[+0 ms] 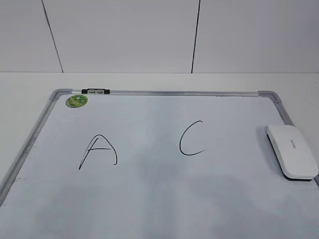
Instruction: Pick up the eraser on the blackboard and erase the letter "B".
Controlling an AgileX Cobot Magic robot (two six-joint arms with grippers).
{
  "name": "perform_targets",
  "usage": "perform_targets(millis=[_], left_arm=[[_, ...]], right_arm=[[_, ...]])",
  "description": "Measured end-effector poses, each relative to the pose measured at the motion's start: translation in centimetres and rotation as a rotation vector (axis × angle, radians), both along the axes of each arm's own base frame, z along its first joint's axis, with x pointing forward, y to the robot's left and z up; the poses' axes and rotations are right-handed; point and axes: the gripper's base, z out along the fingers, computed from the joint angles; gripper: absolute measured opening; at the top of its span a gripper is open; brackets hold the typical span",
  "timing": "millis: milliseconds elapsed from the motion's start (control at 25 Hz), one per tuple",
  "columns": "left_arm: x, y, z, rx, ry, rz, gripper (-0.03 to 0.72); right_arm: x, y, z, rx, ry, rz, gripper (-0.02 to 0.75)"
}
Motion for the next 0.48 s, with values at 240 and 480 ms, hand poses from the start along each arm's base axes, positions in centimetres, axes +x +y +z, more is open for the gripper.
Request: perform_targets(millis=[240,480], left_arm=[[0.00,0.00,0.00,0.000,0.000,0.000,0.342],[0.00,0.00,0.00,0.000,0.000,0.000,0.340]], right_arm=[[0.00,-0.01,0.00,-0.001,0.000,-0.001,0.594],[-0.01,-0.01,-0.01,-0.001,0.002,-0.001,0.594]])
